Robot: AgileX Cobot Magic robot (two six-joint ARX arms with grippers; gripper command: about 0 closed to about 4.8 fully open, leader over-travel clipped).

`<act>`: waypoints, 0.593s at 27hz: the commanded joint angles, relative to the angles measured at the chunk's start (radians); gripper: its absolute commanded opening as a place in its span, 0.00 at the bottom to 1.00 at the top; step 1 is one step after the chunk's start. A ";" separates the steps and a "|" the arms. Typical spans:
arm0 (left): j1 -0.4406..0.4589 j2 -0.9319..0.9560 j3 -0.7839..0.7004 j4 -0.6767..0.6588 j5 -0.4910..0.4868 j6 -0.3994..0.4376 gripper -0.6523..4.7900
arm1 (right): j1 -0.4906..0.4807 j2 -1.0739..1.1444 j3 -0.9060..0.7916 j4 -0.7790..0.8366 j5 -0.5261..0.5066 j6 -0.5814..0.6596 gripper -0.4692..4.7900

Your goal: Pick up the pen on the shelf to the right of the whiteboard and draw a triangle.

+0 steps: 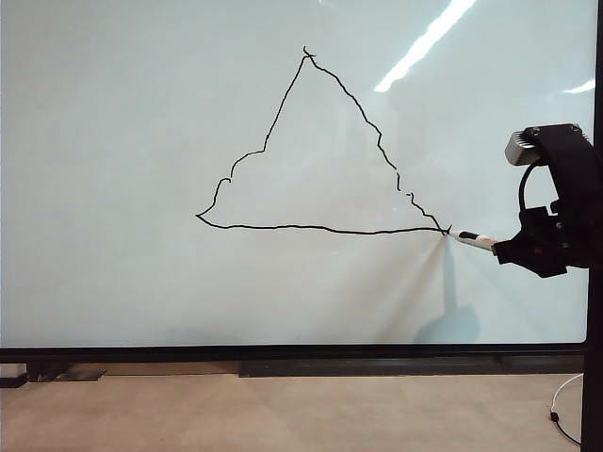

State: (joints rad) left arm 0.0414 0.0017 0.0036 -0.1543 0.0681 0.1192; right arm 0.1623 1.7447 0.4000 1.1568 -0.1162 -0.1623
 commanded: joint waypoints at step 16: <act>0.000 0.001 0.003 0.005 0.003 0.001 0.11 | 0.007 -0.103 -0.209 0.251 0.066 0.048 0.08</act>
State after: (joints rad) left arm 0.0414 0.0013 0.0036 -0.1543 0.0681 0.1192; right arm 0.1707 1.6726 0.2050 1.3849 -0.0769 -0.1093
